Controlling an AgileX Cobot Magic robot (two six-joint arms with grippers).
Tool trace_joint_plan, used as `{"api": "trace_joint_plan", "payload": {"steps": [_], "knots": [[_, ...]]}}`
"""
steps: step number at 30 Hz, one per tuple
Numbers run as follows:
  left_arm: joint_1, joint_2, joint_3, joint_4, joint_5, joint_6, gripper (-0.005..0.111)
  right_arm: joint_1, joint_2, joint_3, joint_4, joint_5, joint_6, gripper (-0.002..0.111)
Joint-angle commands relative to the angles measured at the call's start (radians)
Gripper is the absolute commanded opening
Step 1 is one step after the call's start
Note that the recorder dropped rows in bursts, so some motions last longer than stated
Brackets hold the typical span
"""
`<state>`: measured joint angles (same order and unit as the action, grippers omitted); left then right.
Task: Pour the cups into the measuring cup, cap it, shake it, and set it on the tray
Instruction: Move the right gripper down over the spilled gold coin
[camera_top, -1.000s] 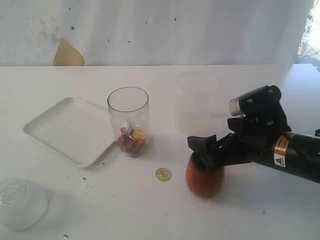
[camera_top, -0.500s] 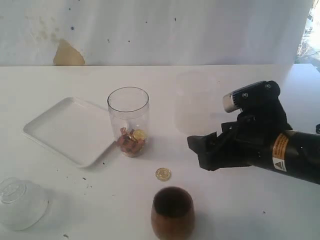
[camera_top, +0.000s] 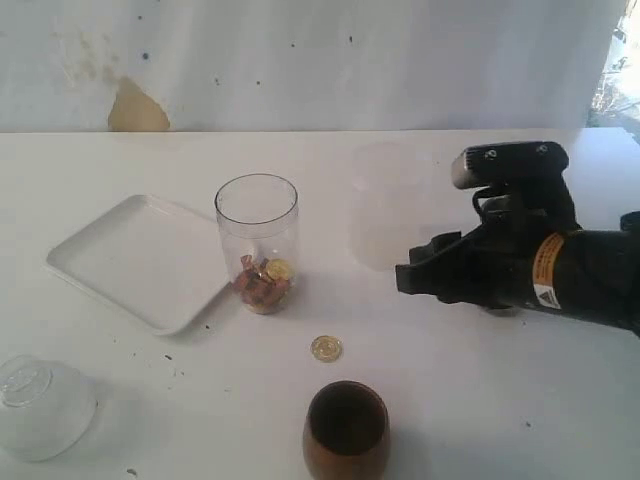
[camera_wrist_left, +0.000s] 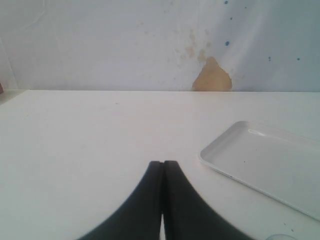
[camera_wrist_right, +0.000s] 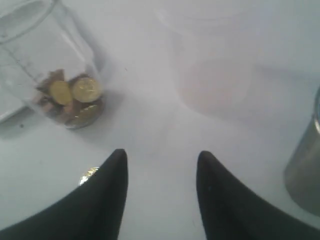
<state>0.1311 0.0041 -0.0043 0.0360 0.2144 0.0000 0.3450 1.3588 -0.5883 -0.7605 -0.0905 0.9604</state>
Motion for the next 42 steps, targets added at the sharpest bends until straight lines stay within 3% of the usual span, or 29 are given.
{"api": "trace_joint_plan", "payload": {"steps": [1,5,8,10,15,17,28,42], "knots": [[-0.005,-0.004,0.004,-0.003,-0.012,0.0,0.001,0.129,0.109,-0.078,-0.002,0.202,-0.014,0.041],[-0.005,-0.004,0.004,-0.003,-0.012,0.0,0.001,0.234,0.229,-0.17,0.028,0.32,-0.068,0.042],[-0.005,-0.004,0.004,-0.003,-0.012,0.0,0.001,0.244,0.297,-0.284,0.094,0.508,-0.149,0.052],[-0.005,-0.004,0.004,-0.003,-0.012,0.0,0.001,0.242,0.328,-0.364,0.222,0.611,-0.289,0.056],[-0.005,-0.004,0.004,-0.003,-0.012,0.0,0.001,0.242,0.388,-0.54,0.745,0.748,-0.861,0.055],[-0.005,-0.004,0.004,-0.003,-0.012,0.0,0.001,0.242,0.402,-0.582,0.854,0.78,-0.96,0.055],[-0.005,-0.004,0.004,-0.003,-0.012,0.0,0.001,0.242,0.589,-0.743,0.805,0.938,-0.96,0.056],[-0.005,-0.004,0.004,-0.003,-0.012,0.0,0.001,0.225,0.671,-0.795,0.798,0.935,-0.949,0.056]]}}
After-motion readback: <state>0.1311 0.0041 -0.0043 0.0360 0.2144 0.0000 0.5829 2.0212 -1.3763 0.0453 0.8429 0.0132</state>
